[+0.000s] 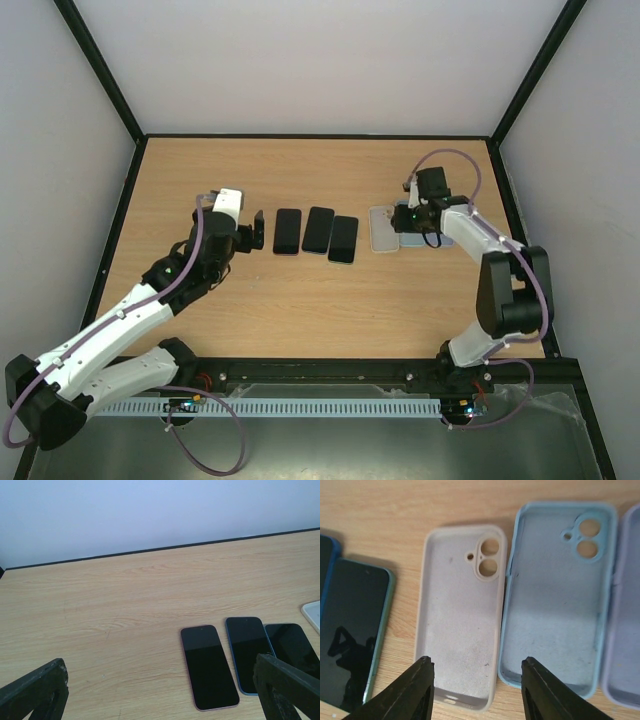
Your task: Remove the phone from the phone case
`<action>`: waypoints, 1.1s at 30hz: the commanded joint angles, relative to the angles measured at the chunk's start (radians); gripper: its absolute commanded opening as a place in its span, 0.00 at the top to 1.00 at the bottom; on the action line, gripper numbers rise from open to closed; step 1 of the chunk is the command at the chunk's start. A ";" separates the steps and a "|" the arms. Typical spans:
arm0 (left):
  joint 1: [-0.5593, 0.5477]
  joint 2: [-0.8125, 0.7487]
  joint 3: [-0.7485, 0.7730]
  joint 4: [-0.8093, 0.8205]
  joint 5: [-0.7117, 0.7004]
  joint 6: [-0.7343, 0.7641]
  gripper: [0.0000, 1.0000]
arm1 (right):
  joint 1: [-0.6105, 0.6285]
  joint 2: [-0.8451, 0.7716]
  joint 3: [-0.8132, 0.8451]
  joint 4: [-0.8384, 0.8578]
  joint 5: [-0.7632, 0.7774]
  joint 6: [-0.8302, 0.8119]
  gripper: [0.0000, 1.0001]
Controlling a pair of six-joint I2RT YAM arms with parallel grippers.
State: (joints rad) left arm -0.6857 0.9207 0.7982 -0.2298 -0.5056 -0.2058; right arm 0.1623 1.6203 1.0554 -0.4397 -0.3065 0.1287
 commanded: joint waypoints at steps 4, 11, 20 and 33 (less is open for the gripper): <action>0.005 -0.005 -0.005 0.001 -0.018 0.010 0.00 | -0.007 -0.119 -0.047 0.004 -0.007 -0.075 0.57; 0.005 -0.008 -0.026 0.023 -0.018 0.019 0.00 | -0.008 -0.055 -0.069 -0.006 -0.092 -0.172 0.60; 0.006 -0.010 -0.022 0.014 -0.029 0.022 0.00 | -0.007 0.026 -0.091 -0.005 -0.131 -0.193 0.68; 0.011 0.002 -0.016 0.013 0.010 0.025 0.00 | -0.004 0.115 -0.067 -0.008 -0.171 -0.194 0.75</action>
State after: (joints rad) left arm -0.6819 0.9253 0.7795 -0.2226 -0.4999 -0.1898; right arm 0.1574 1.7153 0.9730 -0.4362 -0.4709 -0.0555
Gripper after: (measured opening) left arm 0.996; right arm 0.253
